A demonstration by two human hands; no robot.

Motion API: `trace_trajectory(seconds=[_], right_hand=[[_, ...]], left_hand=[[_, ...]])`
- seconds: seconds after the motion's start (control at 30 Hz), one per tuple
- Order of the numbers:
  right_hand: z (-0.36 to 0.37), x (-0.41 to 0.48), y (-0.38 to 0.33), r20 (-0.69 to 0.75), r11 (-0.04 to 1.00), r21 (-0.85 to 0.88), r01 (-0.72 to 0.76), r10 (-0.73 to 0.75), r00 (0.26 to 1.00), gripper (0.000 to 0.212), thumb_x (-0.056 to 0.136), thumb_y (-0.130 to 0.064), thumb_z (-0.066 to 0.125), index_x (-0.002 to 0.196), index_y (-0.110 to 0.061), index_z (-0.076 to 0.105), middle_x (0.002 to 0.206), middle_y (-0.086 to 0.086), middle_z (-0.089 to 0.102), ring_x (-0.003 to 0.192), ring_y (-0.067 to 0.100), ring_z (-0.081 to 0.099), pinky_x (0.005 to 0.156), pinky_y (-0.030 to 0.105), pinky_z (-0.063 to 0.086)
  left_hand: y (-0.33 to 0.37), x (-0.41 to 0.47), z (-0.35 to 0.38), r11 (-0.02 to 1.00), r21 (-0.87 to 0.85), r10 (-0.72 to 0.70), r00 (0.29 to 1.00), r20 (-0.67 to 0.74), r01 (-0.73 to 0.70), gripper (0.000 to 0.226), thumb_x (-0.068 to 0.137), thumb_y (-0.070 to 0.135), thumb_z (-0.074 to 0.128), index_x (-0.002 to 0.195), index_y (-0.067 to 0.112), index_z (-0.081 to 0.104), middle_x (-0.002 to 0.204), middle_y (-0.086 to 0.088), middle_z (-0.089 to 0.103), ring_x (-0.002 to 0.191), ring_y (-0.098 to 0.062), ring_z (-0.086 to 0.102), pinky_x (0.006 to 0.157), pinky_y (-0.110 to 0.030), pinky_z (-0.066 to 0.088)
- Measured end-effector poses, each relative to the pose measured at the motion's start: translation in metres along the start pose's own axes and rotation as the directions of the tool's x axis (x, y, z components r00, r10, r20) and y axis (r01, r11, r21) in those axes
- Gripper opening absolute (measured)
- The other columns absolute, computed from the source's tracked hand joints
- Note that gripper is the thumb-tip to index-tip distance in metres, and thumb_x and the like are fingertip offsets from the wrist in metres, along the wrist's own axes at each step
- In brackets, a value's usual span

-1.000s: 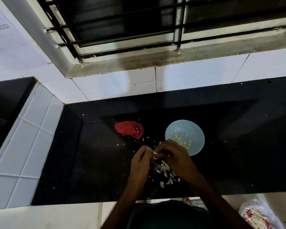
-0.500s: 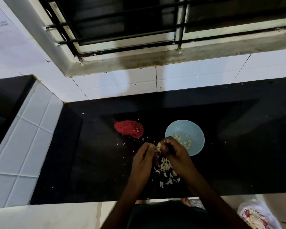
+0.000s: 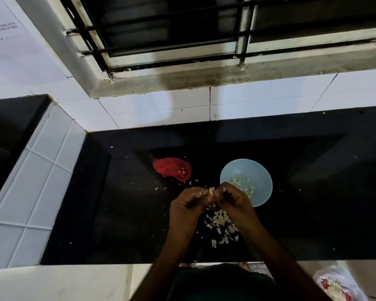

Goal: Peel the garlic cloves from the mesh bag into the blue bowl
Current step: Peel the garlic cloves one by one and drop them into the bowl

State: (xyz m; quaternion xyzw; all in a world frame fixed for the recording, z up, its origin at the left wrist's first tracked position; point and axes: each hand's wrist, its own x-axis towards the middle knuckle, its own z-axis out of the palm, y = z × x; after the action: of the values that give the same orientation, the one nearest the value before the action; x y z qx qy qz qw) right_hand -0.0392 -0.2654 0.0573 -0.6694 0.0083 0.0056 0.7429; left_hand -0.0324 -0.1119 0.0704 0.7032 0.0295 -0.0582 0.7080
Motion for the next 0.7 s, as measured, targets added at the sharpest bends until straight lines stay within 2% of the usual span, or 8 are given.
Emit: trace_trajectory(seconds=[0.1,0.17,0.23,0.33,0.43,0.57,0.7], right_hand=[[-0.003,0.0,0.0,-0.031,0.998,-0.048,0.032,-0.034,0.999,0.02,0.094,-0.023,0.068,0.09,-0.005,0.06,0.085,0.013,0.061,0.077,0.028,0.062,0.069,0.036,0.052],[-0.005,0.0,-0.003,-0.03,0.996,-0.063,0.064,-0.066,0.997,0.008,0.093,-0.014,0.066,0.099,-0.008,0.064,0.095,0.006,0.064,0.083,0.025,0.064,0.07,0.033,0.054],[-0.007,0.0,-0.006,-0.01,0.994,-0.066,0.084,-0.085,0.996,0.013,0.091,-0.014,0.068,0.103,-0.009,0.068,0.1,0.003,0.067,0.089,0.021,0.066,0.073,0.03,0.054],[-0.012,0.002,-0.01,0.072,0.982,-0.146,0.116,-0.106,0.992,0.014,0.086,-0.005,0.073,0.1,-0.007,0.07,0.098,0.002,0.068,0.091,0.016,0.067,0.077,0.025,0.053],[-0.019,0.004,-0.019,0.161,0.969,-0.2,0.146,-0.115,0.98,0.014,0.086,0.008,0.069,0.092,-0.004,0.066,0.091,0.001,0.065,0.088,0.016,0.064,0.075,0.026,0.052],[-0.022,0.007,-0.029,0.249,0.953,-0.256,0.162,-0.096,0.964,0.014,0.085,0.006,0.07,0.091,-0.005,0.064,0.094,0.005,0.063,0.091,0.024,0.063,0.077,0.039,0.053],[-0.028,0.012,-0.039,0.379,0.922,-0.371,0.113,0.039,0.925,0.021,0.089,-0.005,0.071,0.09,-0.022,0.06,0.094,-0.003,0.062,0.09,0.015,0.062,0.078,0.03,0.051]], left_hand=[[0.007,-0.003,0.001,0.993,-0.07,-0.092,0.996,0.023,0.093,0.014,0.084,0.001,0.077,0.097,0.003,0.076,0.095,-0.012,0.078,0.088,-0.025,0.075,0.081,-0.032,0.06],[0.009,-0.005,0.002,0.988,-0.091,-0.125,0.992,0.034,0.128,0.017,0.081,0.008,0.08,0.097,0.004,0.076,0.093,-0.012,0.079,0.088,-0.023,0.075,0.08,-0.029,0.058],[0.01,-0.006,0.001,0.981,-0.126,-0.142,0.988,0.06,0.149,0.025,0.077,0.016,0.082,0.097,0.001,0.076,0.093,-0.016,0.078,0.087,-0.024,0.075,0.081,-0.031,0.059],[0.014,-0.008,-0.003,0.971,-0.151,-0.167,0.977,0.133,0.186,0.03,0.077,0.018,0.08,0.094,-0.005,0.074,0.086,-0.015,0.076,0.077,-0.015,0.071,0.069,-0.02,0.054],[0.014,-0.009,-0.004,0.959,-0.141,-0.219,0.958,0.187,0.247,0.027,0.075,0.023,0.08,0.092,0.003,0.075,0.078,-0.013,0.073,0.07,-0.011,0.066,0.061,-0.017,0.047],[0.011,-0.009,-0.005,0.952,-0.117,-0.253,0.944,0.211,0.281,0.019,0.081,0.018,0.08,0.093,0.005,0.076,0.076,-0.012,0.072,0.069,-0.013,0.064,0.061,-0.019,0.045],[0.013,-0.011,-0.005,0.958,-0.099,-0.241,0.945,0.222,0.268,0.022,0.078,0.014,0.082,0.091,-0.002,0.074,0.076,-0.012,0.072,0.066,-0.013,0.064,0.061,-0.019,0.048]])
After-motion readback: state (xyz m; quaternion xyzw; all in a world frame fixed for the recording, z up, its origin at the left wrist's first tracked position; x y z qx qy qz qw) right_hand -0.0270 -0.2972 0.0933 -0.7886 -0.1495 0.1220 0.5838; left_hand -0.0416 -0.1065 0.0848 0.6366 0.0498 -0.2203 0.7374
